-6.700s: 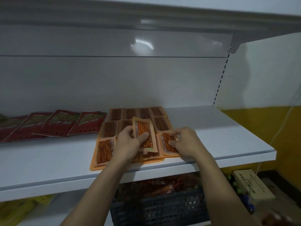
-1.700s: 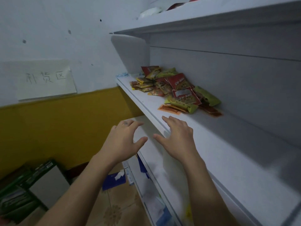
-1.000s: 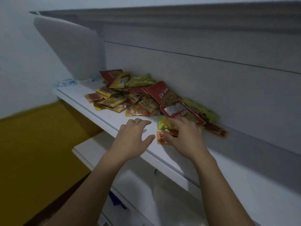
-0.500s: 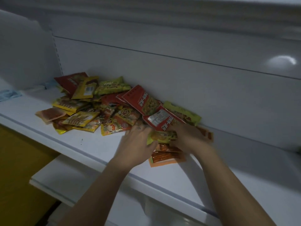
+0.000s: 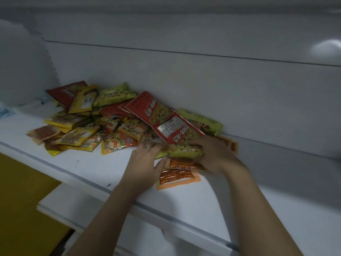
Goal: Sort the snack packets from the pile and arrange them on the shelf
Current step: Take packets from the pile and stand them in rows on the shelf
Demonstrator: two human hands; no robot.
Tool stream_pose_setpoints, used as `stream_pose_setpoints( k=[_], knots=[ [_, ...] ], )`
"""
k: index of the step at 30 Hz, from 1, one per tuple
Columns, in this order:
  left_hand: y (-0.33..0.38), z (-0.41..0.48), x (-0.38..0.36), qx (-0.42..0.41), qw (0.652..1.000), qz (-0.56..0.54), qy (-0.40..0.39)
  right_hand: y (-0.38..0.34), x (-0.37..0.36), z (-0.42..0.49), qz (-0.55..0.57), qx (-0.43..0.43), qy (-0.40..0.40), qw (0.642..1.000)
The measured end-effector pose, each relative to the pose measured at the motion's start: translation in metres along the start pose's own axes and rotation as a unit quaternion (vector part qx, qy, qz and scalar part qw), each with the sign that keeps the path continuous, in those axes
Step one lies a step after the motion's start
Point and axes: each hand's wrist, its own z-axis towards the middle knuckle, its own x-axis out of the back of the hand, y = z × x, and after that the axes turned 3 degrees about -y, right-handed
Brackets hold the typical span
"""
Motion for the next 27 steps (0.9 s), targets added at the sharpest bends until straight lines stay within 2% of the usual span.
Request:
stream_pose_setpoints(
  k=[8,13,19,27],
  knots=[
    [0.006,-0.003,0.003,0.001,0.999,0.033,0.025,0.005,0.002,-0.009,0.055,0.011,0.033,0.998],
    [0.008,-0.007,0.007,0.034,0.995,0.028,0.093,0.0,0.009,-0.017,0.098,0.036,0.066,0.992],
    [0.005,-0.006,0.013,0.049,0.987,0.083,0.126,0.0,0.0,-0.013,0.166,0.037,0.043,0.985],
    [-0.001,0.007,0.034,-0.033,0.986,0.055,0.157,0.013,0.007,-0.01,0.194,0.051,0.043,0.979]
  ],
)
